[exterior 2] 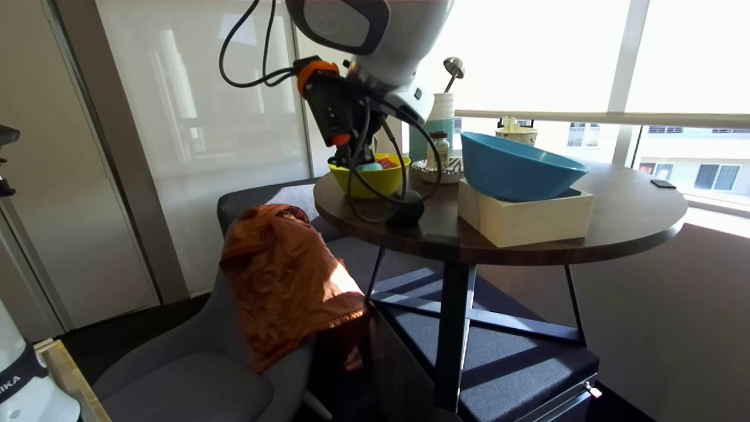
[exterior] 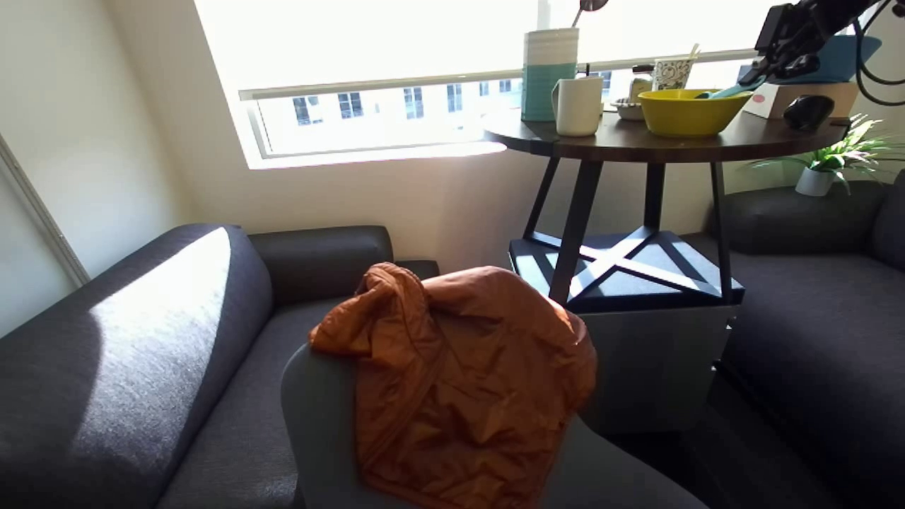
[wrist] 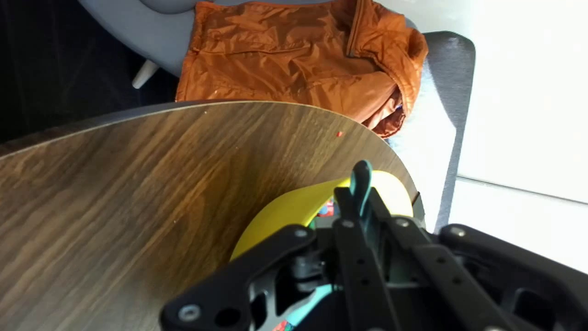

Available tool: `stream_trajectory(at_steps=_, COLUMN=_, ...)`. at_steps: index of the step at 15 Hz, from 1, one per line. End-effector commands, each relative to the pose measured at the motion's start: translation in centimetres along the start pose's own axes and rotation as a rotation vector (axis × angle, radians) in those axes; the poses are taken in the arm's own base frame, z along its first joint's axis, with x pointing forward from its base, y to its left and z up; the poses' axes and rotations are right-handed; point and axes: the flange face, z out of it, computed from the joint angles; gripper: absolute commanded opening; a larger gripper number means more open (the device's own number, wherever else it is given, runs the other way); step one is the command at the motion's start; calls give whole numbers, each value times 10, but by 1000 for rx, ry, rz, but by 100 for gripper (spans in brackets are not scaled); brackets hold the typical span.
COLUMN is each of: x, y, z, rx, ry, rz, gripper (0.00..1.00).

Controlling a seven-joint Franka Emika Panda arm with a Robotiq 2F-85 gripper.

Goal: Use the blue ladle to put some of the contents of the yellow bowl into the white mug

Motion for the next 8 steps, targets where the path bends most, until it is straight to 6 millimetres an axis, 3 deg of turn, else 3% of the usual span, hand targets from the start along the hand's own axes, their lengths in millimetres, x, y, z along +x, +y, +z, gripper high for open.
stream_trajectory(at_steps=1, x=8, y=2, z=-4, rx=100, ry=13, rz=31, gripper=2)
stream_trajectory(at_steps=8, x=8, y=11, z=-8, rx=229, ry=48, rz=63, gripper=2)
